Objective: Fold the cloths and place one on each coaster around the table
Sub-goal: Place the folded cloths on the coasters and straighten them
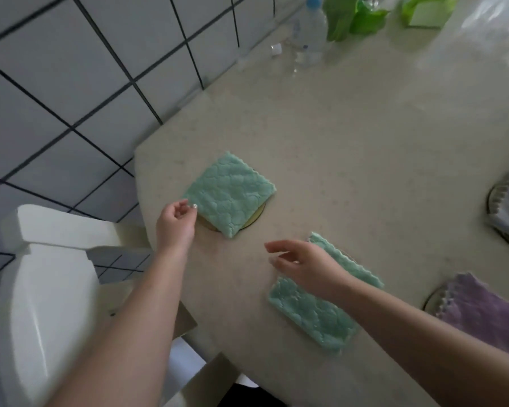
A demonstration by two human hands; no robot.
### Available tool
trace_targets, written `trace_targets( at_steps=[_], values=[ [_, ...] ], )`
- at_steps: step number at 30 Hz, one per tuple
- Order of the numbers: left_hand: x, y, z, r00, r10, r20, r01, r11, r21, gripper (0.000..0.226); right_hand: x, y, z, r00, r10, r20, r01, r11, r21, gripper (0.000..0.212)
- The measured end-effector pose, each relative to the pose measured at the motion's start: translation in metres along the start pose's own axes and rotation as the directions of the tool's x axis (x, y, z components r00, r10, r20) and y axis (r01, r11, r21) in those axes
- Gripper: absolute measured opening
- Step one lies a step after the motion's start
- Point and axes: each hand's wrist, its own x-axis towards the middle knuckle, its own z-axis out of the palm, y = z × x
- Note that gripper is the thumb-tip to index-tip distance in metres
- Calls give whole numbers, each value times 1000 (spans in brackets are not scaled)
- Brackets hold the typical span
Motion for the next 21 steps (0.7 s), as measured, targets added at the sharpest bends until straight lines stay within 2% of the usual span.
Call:
trace_targets(
  at_steps=[5, 10, 21],
  values=[
    [21, 7, 11, 999, 30, -27, -31, 1000, -4, 35, 47, -15, 19, 996, 52, 79, -54, 998, 26, 39],
    [34, 2, 16, 995, 71, -72, -66, 995, 77, 29, 72, -19, 33, 989, 100, 111, -118, 979, 165, 39],
    [38, 0, 10, 980, 185, -73, -166, 962, 217, 23, 87, -25, 42, 979, 128, 161, -150, 979, 135, 35]
  ],
)
